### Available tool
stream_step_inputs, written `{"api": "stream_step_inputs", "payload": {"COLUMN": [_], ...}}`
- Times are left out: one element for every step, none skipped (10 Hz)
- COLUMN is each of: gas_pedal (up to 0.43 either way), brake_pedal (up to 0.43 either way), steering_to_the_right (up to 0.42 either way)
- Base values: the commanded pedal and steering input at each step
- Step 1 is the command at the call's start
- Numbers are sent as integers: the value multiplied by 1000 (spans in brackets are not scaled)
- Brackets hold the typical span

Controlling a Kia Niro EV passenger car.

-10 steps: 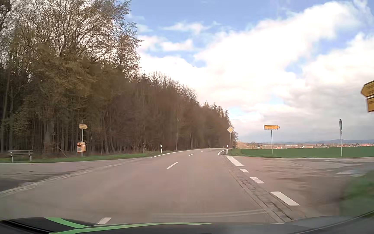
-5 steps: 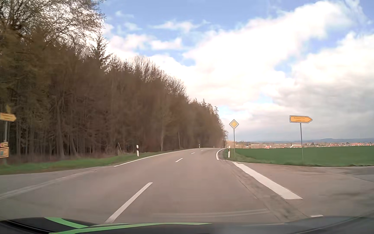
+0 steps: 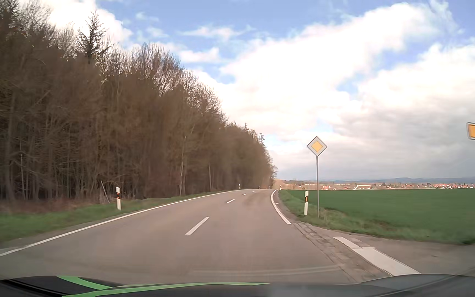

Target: Follow the waypoints while adhering to traffic rules and regulations

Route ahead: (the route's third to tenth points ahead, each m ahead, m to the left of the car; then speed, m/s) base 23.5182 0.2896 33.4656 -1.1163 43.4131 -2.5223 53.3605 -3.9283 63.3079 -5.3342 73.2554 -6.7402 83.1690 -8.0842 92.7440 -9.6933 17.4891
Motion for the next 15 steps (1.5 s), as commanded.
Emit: {"api": "stream_step_inputs", "payload": {"gas_pedal": [197,197,197,197,197,197,197,197,197,197,197,197,197,197,197], "brake_pedal": [0,0,0,0,0,0,0,0,0,0,0,0,0,0,0], "steering_to_the_right": [27,23,19,18,17,16,16,16,16,16,16,16,16,14,14]}}
